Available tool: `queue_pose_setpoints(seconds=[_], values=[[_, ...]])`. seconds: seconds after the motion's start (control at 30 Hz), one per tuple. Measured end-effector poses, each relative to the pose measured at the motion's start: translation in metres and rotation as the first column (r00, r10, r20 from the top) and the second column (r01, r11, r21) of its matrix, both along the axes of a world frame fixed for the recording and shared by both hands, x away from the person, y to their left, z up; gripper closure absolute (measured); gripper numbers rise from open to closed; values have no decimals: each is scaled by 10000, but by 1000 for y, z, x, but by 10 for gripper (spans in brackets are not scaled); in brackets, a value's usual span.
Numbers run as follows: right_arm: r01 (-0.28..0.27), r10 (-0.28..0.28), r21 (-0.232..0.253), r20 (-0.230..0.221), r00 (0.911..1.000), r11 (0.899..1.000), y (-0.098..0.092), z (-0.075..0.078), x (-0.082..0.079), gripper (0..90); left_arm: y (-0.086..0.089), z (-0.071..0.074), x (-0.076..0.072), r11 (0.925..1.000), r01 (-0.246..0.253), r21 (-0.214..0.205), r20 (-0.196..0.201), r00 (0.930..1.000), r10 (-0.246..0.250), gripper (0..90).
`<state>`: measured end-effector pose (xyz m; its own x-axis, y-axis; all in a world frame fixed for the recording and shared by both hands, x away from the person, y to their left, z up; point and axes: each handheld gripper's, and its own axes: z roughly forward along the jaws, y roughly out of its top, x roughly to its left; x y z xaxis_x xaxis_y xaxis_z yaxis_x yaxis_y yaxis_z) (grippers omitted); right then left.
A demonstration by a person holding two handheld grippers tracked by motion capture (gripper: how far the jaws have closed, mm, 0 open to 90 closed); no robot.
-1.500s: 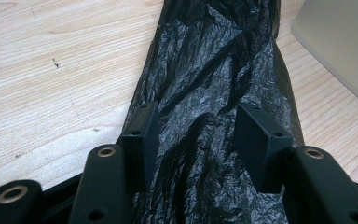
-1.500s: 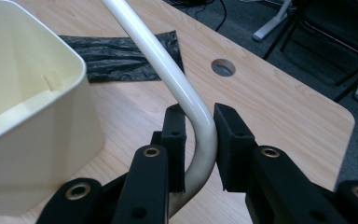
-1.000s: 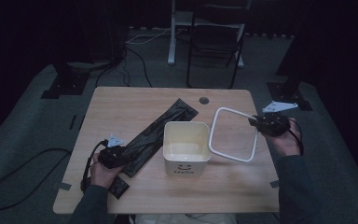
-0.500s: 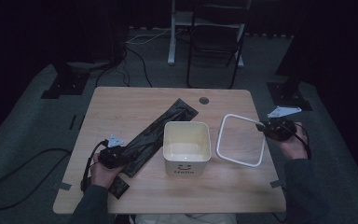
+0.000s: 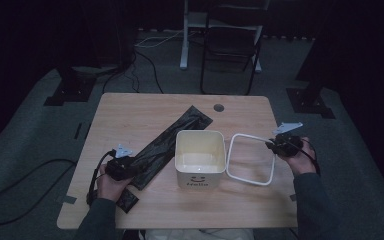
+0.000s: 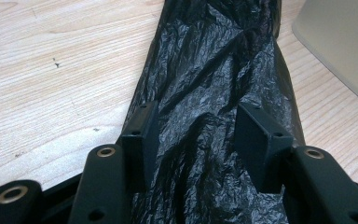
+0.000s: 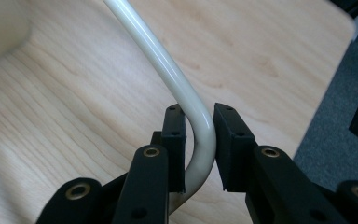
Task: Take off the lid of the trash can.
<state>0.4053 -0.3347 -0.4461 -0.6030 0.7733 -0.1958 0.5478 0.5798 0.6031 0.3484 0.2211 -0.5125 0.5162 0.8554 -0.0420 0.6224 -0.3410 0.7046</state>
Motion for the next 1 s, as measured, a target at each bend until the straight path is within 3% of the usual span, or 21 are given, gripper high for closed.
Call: queue_pose_setpoints(seconds=[0.13,0.27,0.37,0.43,0.67,1.0], values=[[-72,63,-427,-232,9997,9991,9,-14,6,752,0,0,0,10000,2,8,-2,10000,-2,507],[-135,114,-551,-382,9992,9984,16,-21,13,751,0,0,0,10000,-2,1,5,10000,2,507],[-317,248,-1184,-596,9979,9925,24,-28,18,751,0,0,0,10000,1,-1,16,10000,-1,507],[-438,354,-1250,-688,9970,9912,28,-31,23,751,0,0,0,10000,-2,-3,25,10000,2,507],[-339,238,-1195,-851,9961,9923,36,-38,32,740,2,0,0,10000,-51,2,30,10000,51,506],[-316,236,-898,-890,9957,9955,38,-41,32,654,1,0,0,10000,-31,-18,14,10000,31,504]])
